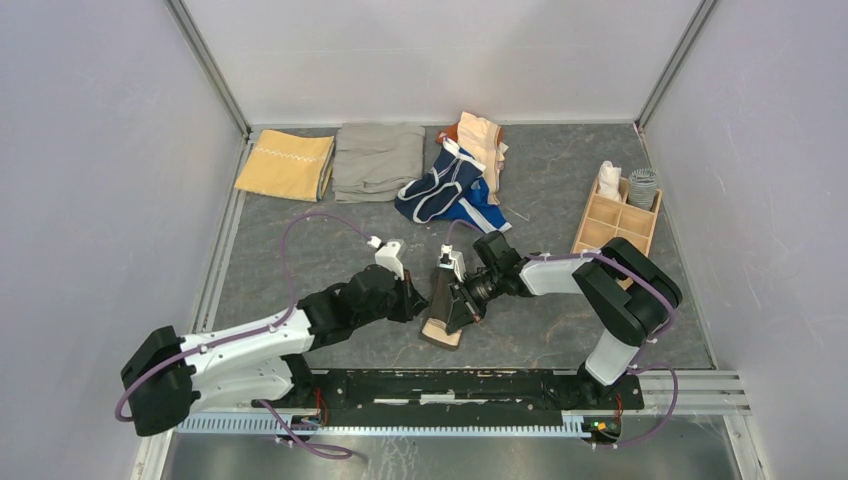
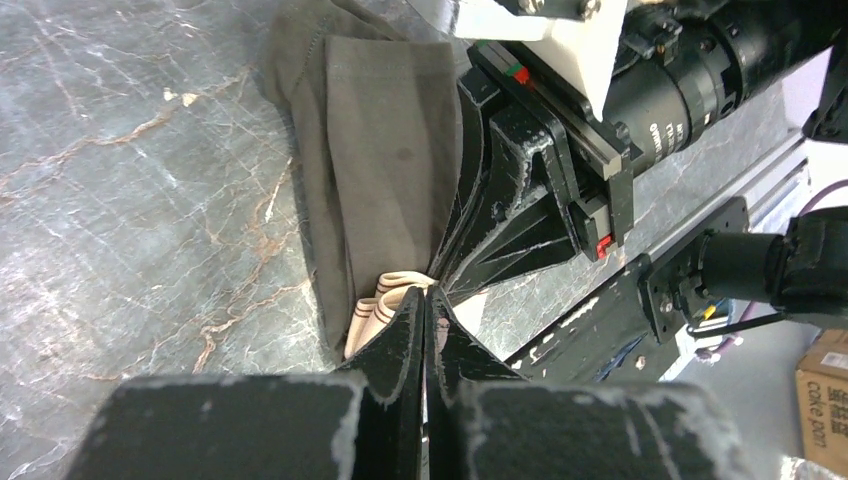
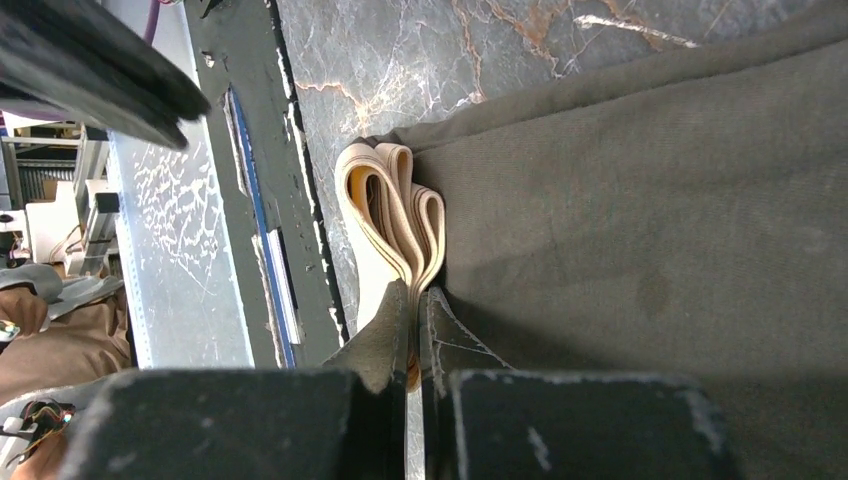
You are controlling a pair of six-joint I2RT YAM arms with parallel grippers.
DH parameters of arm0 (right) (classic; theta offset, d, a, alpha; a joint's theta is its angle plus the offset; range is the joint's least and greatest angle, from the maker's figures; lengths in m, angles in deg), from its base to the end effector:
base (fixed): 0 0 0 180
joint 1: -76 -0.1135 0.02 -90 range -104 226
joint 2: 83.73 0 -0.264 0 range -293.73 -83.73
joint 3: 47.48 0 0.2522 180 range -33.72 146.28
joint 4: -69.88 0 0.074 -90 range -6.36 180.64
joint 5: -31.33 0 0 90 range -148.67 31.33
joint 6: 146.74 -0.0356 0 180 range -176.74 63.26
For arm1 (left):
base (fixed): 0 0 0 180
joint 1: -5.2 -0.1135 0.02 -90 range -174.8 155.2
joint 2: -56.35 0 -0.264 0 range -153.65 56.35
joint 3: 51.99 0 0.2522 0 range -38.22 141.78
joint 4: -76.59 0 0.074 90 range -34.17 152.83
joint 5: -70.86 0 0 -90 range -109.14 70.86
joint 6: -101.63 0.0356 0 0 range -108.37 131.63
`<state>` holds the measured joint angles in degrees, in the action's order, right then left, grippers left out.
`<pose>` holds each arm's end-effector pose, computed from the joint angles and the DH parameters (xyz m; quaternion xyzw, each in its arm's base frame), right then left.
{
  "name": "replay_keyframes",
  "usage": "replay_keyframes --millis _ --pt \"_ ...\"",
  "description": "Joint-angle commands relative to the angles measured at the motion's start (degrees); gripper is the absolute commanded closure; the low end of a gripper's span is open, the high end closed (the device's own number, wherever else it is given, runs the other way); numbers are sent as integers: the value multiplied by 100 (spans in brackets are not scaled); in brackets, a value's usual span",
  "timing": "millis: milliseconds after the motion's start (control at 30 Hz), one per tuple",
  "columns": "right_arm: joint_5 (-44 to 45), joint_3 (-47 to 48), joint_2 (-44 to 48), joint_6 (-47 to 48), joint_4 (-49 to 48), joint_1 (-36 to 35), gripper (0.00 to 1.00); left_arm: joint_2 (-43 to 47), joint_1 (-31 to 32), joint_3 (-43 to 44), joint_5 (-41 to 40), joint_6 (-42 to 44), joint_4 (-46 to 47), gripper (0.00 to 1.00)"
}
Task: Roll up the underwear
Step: Roll the underwear to the center of the board.
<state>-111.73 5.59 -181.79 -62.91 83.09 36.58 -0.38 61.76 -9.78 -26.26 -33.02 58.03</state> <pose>0.2026 0.2034 0.1155 -0.3634 0.7895 0.4910 0.0595 0.1199 -0.1736 0.2113 0.0616 0.8758 -0.3329 0.3440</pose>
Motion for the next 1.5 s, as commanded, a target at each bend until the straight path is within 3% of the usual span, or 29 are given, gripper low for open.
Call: replay_keyframes --millis 0,633,933,1467 --pt "451 103 -98 231 274 -4 100 -274 164 300 252 426 455 98" --pt "683 -29 -150 279 302 -4 96 -1742 1013 502 -424 389 963 98" --pt "700 -99 -157 249 242 -5 91 -1666 1021 0 -1301 -210 752 98" --pt "848 -99 461 -67 99 -4 63 -1781 1029 -740 -1213 -781 871 98"
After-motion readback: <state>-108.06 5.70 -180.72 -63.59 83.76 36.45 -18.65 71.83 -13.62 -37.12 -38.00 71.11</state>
